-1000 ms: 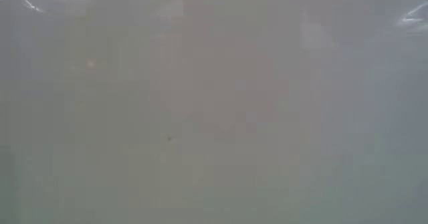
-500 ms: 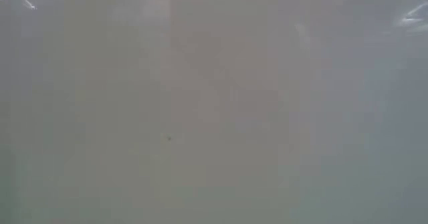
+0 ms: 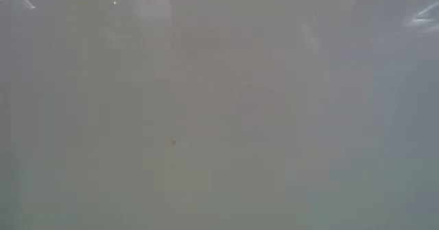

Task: Sort & place blocks by color
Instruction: Put bottom the left purple block into the gray bin

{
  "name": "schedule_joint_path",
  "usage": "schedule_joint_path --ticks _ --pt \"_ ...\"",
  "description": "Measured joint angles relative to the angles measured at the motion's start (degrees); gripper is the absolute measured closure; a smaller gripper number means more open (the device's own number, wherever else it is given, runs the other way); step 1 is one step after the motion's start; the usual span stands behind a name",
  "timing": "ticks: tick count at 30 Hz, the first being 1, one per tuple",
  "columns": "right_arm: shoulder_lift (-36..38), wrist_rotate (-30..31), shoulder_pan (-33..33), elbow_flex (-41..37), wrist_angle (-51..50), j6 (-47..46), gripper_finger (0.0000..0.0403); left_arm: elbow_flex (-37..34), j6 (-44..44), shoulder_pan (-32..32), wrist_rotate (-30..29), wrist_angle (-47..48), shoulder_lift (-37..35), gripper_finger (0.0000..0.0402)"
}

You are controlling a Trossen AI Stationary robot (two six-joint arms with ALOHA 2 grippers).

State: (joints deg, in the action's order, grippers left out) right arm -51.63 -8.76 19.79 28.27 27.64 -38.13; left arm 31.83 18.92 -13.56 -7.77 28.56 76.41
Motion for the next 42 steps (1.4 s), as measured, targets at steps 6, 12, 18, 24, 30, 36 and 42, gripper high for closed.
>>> schedule_joint_path --ticks 6,12,18,24,30,36,42 --pt "-0.2 0.0 0.0 0.0 -1.0 -0.1 0.0167 0.2 -1.9 -0.1 0.7 -0.8 2.2 0.0225" --pt "-0.2 0.0 0.0 0.0 -0.9 -0.1 0.0167 1.4 -1.5 0.2 4.1 -0.6 2.3 0.0346" --pt "-0.2 0.7 0.0 0.0 -0.9 -0.1 0.0167 6.2 -0.9 0.2 7.2 -1.7 2.4 0.0344" --pt "-0.8 5.1 0.0 0.0 -0.7 -0.1 0.0167 15.4 -7.1 2.8 3.1 -4.3 2.4 0.0344" --pt "-3.5 5.8 -0.9 0.0 2.2 0.3 0.0167 21.4 -18.8 8.5 -2.6 -16.0 2.4 0.0344" --pt "-7.6 6.1 -4.8 0.0 10.7 5.9 0.0167 21.5 -18.3 15.2 -3.4 -31.2 2.4 0.0344" --pt "-11.7 10.9 -9.2 0.0 21.2 16.3 0.0167 21.5 -18.3 17.7 -1.7 -43.8 2.4 0.0344"
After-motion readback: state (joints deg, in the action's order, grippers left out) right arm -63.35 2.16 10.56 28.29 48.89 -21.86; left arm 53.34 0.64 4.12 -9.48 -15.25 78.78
